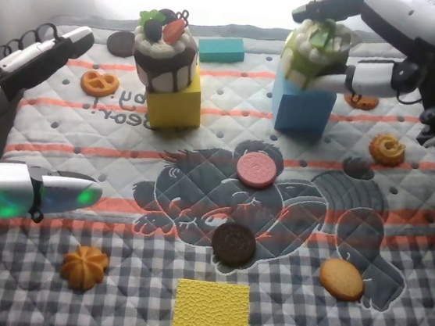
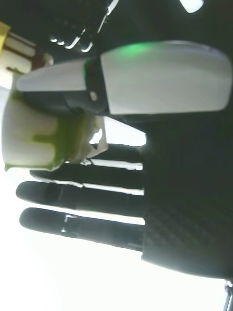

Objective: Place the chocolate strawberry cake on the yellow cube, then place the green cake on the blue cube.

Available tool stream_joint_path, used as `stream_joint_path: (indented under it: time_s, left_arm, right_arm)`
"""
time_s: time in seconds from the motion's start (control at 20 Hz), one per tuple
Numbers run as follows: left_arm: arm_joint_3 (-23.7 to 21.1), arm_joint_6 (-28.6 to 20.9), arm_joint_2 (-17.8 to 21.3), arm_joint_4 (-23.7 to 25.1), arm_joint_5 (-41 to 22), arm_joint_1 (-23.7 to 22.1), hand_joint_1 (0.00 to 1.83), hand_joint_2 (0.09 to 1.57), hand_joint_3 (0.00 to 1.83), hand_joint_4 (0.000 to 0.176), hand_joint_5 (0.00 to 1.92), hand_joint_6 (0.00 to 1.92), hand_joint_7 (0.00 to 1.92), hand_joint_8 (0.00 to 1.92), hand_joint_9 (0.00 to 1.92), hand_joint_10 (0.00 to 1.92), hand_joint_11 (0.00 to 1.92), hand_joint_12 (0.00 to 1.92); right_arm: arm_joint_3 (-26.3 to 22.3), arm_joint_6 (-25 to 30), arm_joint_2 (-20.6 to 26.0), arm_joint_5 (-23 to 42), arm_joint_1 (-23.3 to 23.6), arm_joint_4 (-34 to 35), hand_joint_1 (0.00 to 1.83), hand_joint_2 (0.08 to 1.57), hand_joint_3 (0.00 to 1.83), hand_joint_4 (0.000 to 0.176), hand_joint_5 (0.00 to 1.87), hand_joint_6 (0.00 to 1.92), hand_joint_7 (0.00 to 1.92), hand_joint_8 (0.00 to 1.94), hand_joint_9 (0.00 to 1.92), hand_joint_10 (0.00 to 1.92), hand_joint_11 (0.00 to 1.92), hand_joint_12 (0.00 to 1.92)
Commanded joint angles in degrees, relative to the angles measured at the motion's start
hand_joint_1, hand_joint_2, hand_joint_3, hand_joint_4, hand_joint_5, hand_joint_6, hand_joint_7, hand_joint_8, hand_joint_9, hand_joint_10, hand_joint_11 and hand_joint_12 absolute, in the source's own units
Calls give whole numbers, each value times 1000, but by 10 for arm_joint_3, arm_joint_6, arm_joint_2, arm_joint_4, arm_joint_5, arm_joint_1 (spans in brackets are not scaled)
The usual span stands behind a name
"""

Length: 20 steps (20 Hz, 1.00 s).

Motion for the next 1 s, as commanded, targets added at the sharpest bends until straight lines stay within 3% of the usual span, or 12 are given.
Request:
stream_joint_path:
  time_s: [0.0, 0.05, 0.1, 0.2, 0.3, 0.4, 0.55, 0.65, 0.7, 0.8, 0.9, 0.95]
  left_arm:
    - [2, -5, 1, 9, -67, -6, 825, 825, 2, 161, 0, 0, 0, 0, 0, 0, 0, 0]
    - [2, -6, 1, 9, -67, -6, 686, 850, 14, 149, 0, 0, 0, 0, 0, 0, 0, 0]
    - [2, -7, 1, 9, -68, -6, 662, 869, 18, 142, 0, 0, 0, 0, 0, 0, 0, 0]
    - [2, -9, 1, 9, -68, -5, 661, 875, 19, 144, 0, 0, 0, 0, 0, 0, 0, 0]
    - [2, -10, 1, 9, -68, -5, 617, 872, 13, 156, 0, 0, 0, 0, 0, 0, 0, 0]
    - [2, -12, 1, 10, -69, -5, 736, 858, 3, 164, 0, 0, 0, 0, 0, 0, 0, 0]
    - [2, -24, 2, 15, -75, -4, 822, 836, 0, 144, 0, 0, 0, 0, 0, 0, 0, 0]
    - [2, -33, 3, 18, -79, -4, 819, 840, 0, 152, 0, 0, 0, 0, 0, 0, 0, 0]
    - [2, -33, 3, 18, -79, -4, 820, 853, 2, 142, 0, 0, 0, 0, 0, 0, 0, 0]
    - [2, -33, 4, 17, -79, -3, 809, 852, 2, 150, 0, 0, 0, 0, 0, 0, 0, 0]
    - [1, -33, 4, 17, -79, -2, 799, 849, 0, 150, 0, 0, 0, 0, 0, 0, 0, 0]
    - [1, -33, 4, 17, -79, -2, 813, 849, 0, 143, 0, 0, 0, 0, 0, 0, 0, 0]
  right_arm:
    - [1, 1, -1, 66, 9, 8, 1013, 1023, 2, 23, 805, 1, 783, 0, 750, 10, 188, 1268]
    - [1, 1, 0, 64, 9, 8, 969, 1036, 2, 47, 783, 0, 768, 0, 760, 15, 187, 1336]
    - [0, 1, -1, 63, 9, 11, 971, 1032, 0, 24, 783, 0, 733, 7, 742, 5, 251, 1139]
    - [-1, 1, -2, 62, 2, 21, 963, 1026, 0, 19, 779, 0, 733, 8, 767, 14, 299, 1141]
    - [-1, 1, -5, 62, -5, 30, 921, 1017, 0, 49, 772, 0, 744, 9, 793, 22, 284, 1208]
    - [0, 1, -5, 62, -17, 41, 921, 1017, 0, 40, 783, 2, 791, 19, 828, 35, 291, 1291]
    - [-3, 1, -5, 62, -30, 54, 892, 1033, 0, 37, 755, 0, 753, 6, 754, 4, 243, 1264]
    - [-4, 1, -5, 62, -41, 66, 860, 1034, 0, 69, 760, 1, 677, 0, 706, 1, 290, 1119]
    - [-4, 1, -5, 62, -47, 71, 903, 1031, 0, 55, 796, 2, 719, 5, 756, 12, 305, 1116]
    - [-4, 1, -5, 62, -53, 77, 949, 1023, 0, 49, 802, 1, 748, 5, 772, 12, 323, 1096]
    - [-5, 1, -5, 62, -54, 78, 965, 1004, 0, 70, 713, 0, 703, 0, 669, 0, 230, 947]
    - [-6, 1, -5, 62, -55, 79, 747, 951, 0, 106, 530, 0, 577, 0, 611, 1, 230, 892]
